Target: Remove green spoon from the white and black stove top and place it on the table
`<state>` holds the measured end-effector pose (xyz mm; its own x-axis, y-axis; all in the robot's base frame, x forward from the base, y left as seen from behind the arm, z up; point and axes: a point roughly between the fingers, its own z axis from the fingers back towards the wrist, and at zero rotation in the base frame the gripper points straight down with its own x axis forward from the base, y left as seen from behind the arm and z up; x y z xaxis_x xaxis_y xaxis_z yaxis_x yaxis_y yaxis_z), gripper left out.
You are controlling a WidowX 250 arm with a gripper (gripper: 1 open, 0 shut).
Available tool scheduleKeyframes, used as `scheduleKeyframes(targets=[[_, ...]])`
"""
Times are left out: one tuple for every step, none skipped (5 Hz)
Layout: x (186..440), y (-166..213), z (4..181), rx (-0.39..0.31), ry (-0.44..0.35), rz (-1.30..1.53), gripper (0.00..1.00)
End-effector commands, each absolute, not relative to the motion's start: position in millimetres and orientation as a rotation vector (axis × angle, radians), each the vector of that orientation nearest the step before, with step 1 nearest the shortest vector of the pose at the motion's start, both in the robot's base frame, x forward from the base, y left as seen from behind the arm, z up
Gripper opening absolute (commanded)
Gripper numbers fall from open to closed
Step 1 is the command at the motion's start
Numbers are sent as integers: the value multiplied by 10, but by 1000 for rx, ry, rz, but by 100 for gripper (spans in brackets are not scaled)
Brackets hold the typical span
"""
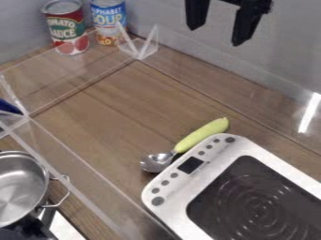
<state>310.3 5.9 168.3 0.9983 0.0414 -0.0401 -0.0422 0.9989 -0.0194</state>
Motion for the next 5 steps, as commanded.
scheduleKeyframes(targets=[[3075, -49, 1833, -31, -8, 26, 100], [3036, -97, 1831, -43, 1, 18, 100], [3041, -79, 1824, -53, 6, 17, 100], [3059, -43, 1811, -57, 11, 19, 100], [3078, -2, 1798, -59, 17, 21, 100]])
